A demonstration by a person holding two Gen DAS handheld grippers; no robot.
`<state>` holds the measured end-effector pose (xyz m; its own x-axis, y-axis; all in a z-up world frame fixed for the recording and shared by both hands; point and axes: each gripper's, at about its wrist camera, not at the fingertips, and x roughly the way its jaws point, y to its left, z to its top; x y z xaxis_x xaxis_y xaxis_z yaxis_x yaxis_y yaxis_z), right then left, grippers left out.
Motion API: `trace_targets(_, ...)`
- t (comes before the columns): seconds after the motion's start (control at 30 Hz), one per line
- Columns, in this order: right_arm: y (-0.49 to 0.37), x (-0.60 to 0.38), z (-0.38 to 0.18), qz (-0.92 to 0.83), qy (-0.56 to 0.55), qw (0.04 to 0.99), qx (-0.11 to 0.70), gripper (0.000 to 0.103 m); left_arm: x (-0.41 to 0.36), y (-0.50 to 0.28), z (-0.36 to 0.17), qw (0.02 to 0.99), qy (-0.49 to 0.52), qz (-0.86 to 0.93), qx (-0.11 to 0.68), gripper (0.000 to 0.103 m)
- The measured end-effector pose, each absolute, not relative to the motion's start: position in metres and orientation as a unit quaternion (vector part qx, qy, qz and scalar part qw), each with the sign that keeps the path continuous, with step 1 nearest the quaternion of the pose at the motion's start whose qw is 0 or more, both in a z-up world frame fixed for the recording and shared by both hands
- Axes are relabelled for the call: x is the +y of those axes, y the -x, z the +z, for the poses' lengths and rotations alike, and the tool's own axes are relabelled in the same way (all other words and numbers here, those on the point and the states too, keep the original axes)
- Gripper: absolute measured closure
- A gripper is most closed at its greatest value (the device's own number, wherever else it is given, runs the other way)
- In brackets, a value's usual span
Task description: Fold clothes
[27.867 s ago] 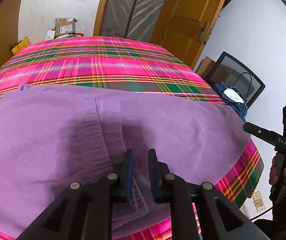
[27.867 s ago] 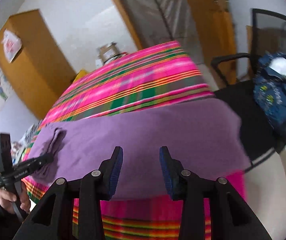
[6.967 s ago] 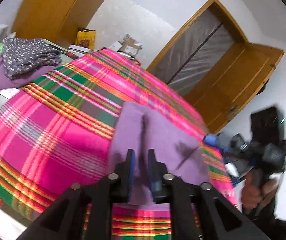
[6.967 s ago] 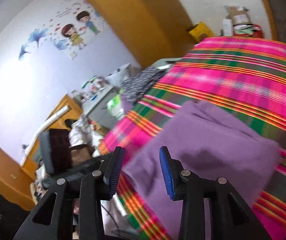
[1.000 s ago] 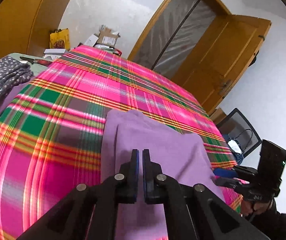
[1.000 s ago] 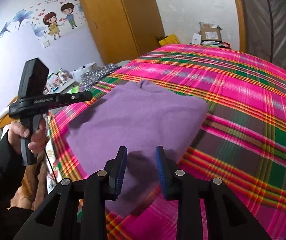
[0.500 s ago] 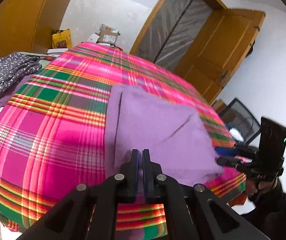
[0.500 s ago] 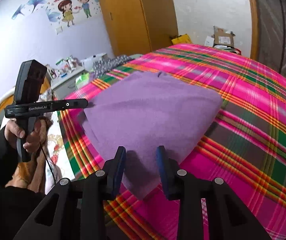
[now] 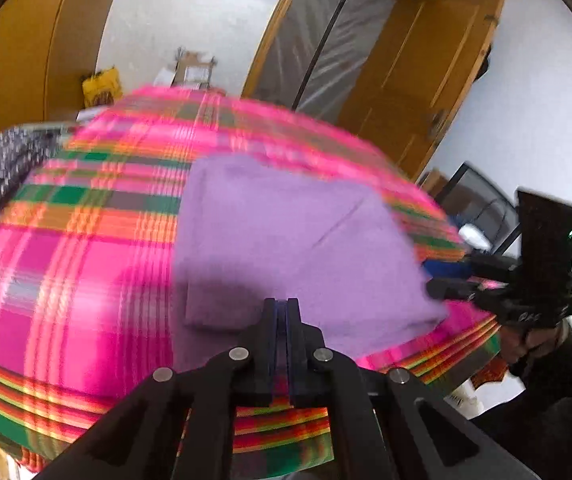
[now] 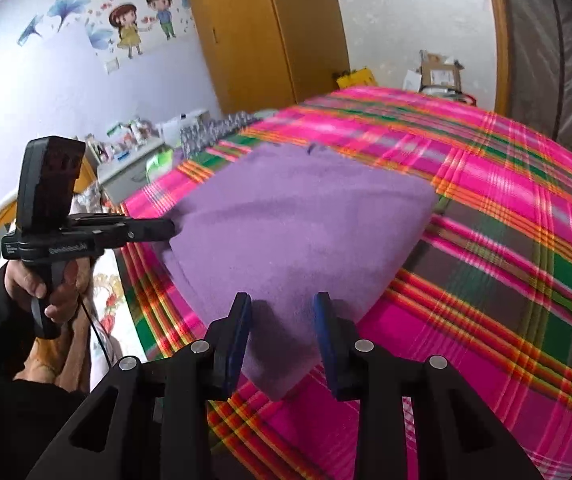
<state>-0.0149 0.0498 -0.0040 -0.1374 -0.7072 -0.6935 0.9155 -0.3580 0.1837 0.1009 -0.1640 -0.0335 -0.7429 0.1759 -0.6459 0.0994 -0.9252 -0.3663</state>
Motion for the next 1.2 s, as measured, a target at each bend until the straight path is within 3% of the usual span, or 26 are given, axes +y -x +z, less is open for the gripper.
trace_targets(0.23,0.023,0.055,-0.002,-0.742,-0.367,0.548,0.121,0.069,-0.175,-0.103,-0.022,0.009,0.348,0.918,-0.192,0.101)
trace_targets(0.3,0.027,0.056,-0.001,-0.746,-0.368,0.544,0.112,0.068,-0.185,-0.096,-0.014,-0.007,0.339,0.921,-0.192,0.096)
trace_targets(0.37,0.030,0.056,-0.001,-0.749,-0.369,0.540,0.107,0.068,-0.196,-0.088,-0.007,-0.019,0.332,0.923,-0.193,0.082)
trace_targets(0.43,0.033,0.055,-0.001,-0.752,-0.369,0.537,0.103,0.068,-0.210,-0.072,-0.006,-0.009,0.337,0.920,-0.200,0.077)
trace_targets(0.87,0.041,0.061,-0.001,-0.766,-0.377,0.514,0.089,0.068,-0.258,0.008,-0.031,0.081,0.376,0.879,-0.281,0.077)
trace_targets(1.03,0.047,0.058,-0.002,-0.768,-0.380,0.509,0.085,0.068,-0.257,0.008,-0.032,0.089,0.362,0.881,-0.290,0.092)
trace_targets(1.2,0.049,0.058,-0.001,-0.770,-0.379,0.508,0.080,0.068,-0.263,-0.003,-0.035,0.079,0.336,0.885,-0.314,0.093)
